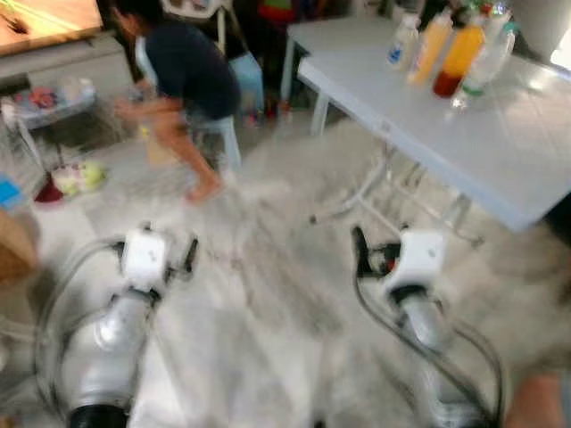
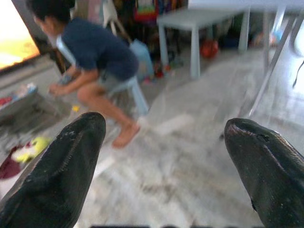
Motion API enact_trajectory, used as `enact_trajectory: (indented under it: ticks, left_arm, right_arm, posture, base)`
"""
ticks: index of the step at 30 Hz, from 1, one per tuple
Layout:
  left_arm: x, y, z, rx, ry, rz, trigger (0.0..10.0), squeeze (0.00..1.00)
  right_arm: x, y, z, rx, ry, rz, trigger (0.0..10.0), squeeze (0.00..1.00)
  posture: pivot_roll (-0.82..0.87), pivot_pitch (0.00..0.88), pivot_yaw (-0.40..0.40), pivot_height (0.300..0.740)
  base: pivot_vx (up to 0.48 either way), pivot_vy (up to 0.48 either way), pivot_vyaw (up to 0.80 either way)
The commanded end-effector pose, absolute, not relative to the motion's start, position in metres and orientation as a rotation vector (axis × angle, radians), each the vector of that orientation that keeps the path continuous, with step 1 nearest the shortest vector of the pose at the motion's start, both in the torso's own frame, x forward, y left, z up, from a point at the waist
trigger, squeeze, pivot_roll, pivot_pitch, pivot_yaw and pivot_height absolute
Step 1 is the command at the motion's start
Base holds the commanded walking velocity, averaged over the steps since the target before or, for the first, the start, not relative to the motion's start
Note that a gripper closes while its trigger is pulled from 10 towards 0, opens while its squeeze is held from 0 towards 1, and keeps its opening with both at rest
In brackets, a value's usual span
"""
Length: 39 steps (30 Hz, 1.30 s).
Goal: Restocking fridge
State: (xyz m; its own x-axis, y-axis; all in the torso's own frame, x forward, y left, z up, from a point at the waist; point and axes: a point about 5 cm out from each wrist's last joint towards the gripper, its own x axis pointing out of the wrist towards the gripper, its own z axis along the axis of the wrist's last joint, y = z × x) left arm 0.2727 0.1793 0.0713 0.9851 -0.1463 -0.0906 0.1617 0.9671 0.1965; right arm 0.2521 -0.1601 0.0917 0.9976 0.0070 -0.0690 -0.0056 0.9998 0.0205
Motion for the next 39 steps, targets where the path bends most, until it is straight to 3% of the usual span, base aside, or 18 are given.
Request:
enact_trajectory:
  ticks: [1, 11, 29, 33, 36, 39]
  left_arm:
    - [0.274, 0.194, 0.074, 0.234, 0.081, -0.102, 10.0, 0.00]
    - [0.281, 0.198, 0.072, 0.227, 0.108, -0.029, 10.0, 0.00]
    - [0.292, 0.202, 0.078, 0.226, 0.068, -0.002, 10.0, 0.00]
    - [0.291, 0.202, 0.079, 0.225, 0.059, 0.008, 10.0, 0.00]
    - [0.286, 0.206, 0.080, 0.227, 0.038, 0.018, 10.0, 0.00]
    - [0.276, 0.219, 0.077, 0.230, 0.050, 0.030, 10.0, 0.00]
  right_arm:
    - [0.257, -0.148, 0.099, 0.040, 0.044, 0.049, 10.0, 0.00]
    - [0.258, -0.137, 0.106, 0.034, 0.007, 0.135, 10.0, 0.00]
    - [0.263, -0.149, 0.108, 0.004, -0.008, 0.063, 10.0, 0.00]
    - [0.263, -0.149, 0.108, 0.005, -0.009, 0.060, 10.0, 0.00]
    - [0.261, -0.151, 0.107, 0.099, 0.007, 0.046, 10.0, 0.00]
    - [0.255, -0.157, 0.110, 0.029, -0.022, 0.012, 10.0, 0.00]
  posture:
    - [-0.03, 0.040, -0.029, 0.740]
    - [-0.03, 0.030, -0.029, 0.740]
    - [-0.05, 0.033, -0.038, 0.740]
    - [-0.04, 0.033, -0.039, 0.740]
    - [-0.04, 0.028, -0.039, 0.740]
    - [-0.04, 0.024, -0.036, 0.740]
  base:
    - [0.480, 0.000, 0.00]
    - [0.480, 0.000, 0.00]
    - [0.480, 0.000, 0.49]
    - [0.146, 0.000, 0.00]
    - [0.000, 0.000, 0.00]
    - [0.000, 0.000, 0.00]
